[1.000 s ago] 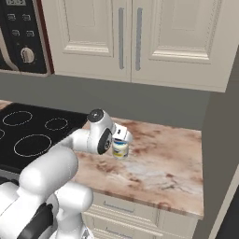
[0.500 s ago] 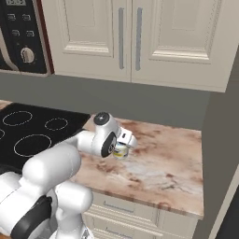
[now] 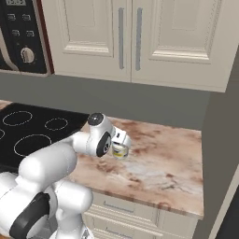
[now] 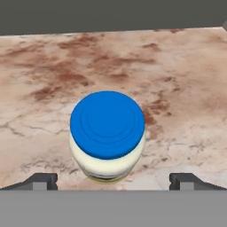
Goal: Place the mayonnaise and ketchup from the counter to the top shelf of the fridge. If the existing items in the fridge are on the top shelf, move them to other shelves.
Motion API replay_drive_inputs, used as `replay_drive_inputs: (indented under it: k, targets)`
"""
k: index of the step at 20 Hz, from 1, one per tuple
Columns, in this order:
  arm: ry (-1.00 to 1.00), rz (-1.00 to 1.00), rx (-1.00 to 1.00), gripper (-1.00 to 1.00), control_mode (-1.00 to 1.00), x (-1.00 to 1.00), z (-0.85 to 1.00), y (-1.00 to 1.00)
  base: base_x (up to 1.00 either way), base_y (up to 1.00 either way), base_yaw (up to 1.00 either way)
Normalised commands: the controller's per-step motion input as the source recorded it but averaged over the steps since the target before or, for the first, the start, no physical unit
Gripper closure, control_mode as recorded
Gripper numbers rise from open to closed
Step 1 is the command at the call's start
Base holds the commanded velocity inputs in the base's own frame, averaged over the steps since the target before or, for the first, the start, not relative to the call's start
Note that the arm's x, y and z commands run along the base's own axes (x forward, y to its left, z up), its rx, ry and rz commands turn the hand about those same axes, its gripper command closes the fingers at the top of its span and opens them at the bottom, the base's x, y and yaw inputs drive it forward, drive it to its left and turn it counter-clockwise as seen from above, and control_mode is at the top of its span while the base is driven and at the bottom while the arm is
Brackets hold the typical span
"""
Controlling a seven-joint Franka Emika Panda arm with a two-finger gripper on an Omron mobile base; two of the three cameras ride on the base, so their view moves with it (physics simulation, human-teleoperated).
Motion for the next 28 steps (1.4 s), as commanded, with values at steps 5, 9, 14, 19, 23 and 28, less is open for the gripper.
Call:
replay_drive_inputs:
  k: [5,9,14,19,23,28]
  targets:
    - [0.00,0.00,0.00,-1.00,-1.00,0.29,-0.13,0.00,0.00,0.00,0.00]
    - [0.00,0.00,0.00,-1.00,-1.00,0.30,-0.12,0.00,0.00,0.00,0.00]
    - [0.00,0.00,0.00,-1.00,-1.00,0.09,-0.17,-0.04,0.00,0.00,0.00]
    - [-0.01,-0.01,0.00,-1.00,-1.00,0.00,-0.12,-0.12,0.00,0.00,0.00]
    - [-0.07,-0.01,0.00,-1.00,-1.00,0.05,0.00,0.00,0.00,0.00,0.00]
    - [-0.09,0.00,0.00,1.00,-1.00,0.03,-0.03,0.00,0.00,0.00,0.00]
